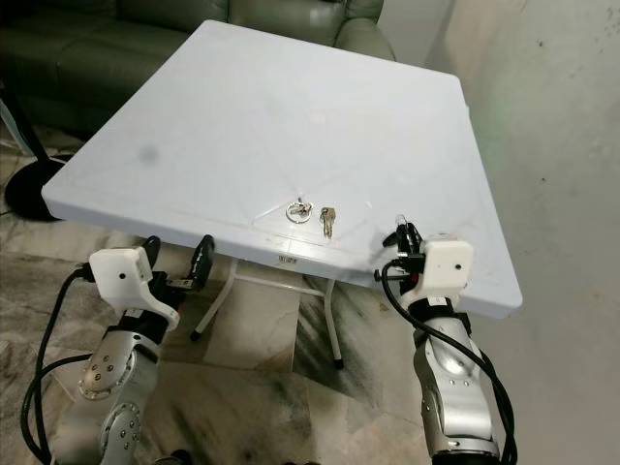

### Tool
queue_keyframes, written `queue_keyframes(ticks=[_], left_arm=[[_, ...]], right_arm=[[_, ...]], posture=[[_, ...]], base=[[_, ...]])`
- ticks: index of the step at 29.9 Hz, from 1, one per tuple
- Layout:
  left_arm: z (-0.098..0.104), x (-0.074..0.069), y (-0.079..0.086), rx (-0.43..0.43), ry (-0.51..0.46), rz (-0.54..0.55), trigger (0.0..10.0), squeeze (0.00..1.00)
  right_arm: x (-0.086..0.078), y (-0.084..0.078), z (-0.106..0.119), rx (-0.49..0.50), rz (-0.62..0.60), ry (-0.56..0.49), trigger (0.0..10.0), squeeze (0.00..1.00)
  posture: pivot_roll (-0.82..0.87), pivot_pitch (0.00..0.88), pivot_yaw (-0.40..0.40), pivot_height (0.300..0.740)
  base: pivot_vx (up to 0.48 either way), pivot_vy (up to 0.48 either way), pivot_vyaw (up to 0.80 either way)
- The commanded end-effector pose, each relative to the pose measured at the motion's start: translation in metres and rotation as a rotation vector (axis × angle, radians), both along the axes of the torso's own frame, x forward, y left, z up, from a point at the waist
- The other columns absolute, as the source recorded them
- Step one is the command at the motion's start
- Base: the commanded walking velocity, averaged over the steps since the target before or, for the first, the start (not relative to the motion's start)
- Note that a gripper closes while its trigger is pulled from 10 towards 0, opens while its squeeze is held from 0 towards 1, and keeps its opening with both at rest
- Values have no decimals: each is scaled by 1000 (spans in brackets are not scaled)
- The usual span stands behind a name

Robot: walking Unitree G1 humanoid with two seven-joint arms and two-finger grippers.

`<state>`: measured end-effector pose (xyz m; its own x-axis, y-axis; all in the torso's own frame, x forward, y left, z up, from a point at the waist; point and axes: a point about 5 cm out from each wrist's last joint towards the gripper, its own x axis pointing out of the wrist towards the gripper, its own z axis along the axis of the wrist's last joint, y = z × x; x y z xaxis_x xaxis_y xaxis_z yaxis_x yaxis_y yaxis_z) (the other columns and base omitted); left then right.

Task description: Hang keys on a hook

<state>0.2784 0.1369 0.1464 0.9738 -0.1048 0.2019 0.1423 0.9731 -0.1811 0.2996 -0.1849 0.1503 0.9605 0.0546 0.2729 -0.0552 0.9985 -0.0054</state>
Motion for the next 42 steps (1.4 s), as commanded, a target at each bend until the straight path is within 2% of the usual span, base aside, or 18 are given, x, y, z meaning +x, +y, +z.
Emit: queue_keyframes(ticks=[1, 4, 8, 12, 16, 24, 29, 35, 42], left_arm=[[-9, -2, 0, 15, 23, 3, 10000, 0], [-18, 1, 4, 35, 37, 31, 10000, 0], [-19, 4, 7, 32, 35, 33, 10000, 0], [-10, 16, 14, 4, 0, 31, 10000, 0], [0, 26, 21, -2, -22, 34, 10000, 0], [0, 39, 29, -4, -16, 32, 10000, 0], [0, 42, 28, -5, -18, 29, 10000, 0], [-4, 43, 16, -8, -18, -5, 10000, 0], [-1, 47, 16, 3, -32, -4, 10000, 0]], right_arm=[[-4, -8, 0, -8, -25, -12, 10000, 0], [-6, -10, -10, -18, -35, 10, 10000, 0], [-6, -11, -14, -30, -50, 22, 10000, 0], [2, -13, -13, 9, -47, 40, 10000, 0], [9, -14, -7, 5, -45, 27, 10000, 0], [21, -18, -4, -2, -67, 31, 10000, 0], [23, -18, -6, -5, -70, 52, 10000, 0], [27, -17, -7, -5, -70, 60, 10000, 0], [29, -13, -7, -2, -61, 60, 10000, 0]], posture=[[68, 80, -133, 740], [67, 59, -124, 740], [68, 47, -121, 740], [74, 7, -111, 740], [78, 0, -109, 740], [80, 0, -97, 740], [79, 0, -99, 740], [73, 0, -100, 740], [74, 0, -99, 740]], base=[[0, 0, 0], [0, 0, 0], [0, 0, 0], [0, 0, 0], [0, 0, 0], [0, 0, 0], [0, 0, 0], [0, 0, -777], [0, 0, -773]])
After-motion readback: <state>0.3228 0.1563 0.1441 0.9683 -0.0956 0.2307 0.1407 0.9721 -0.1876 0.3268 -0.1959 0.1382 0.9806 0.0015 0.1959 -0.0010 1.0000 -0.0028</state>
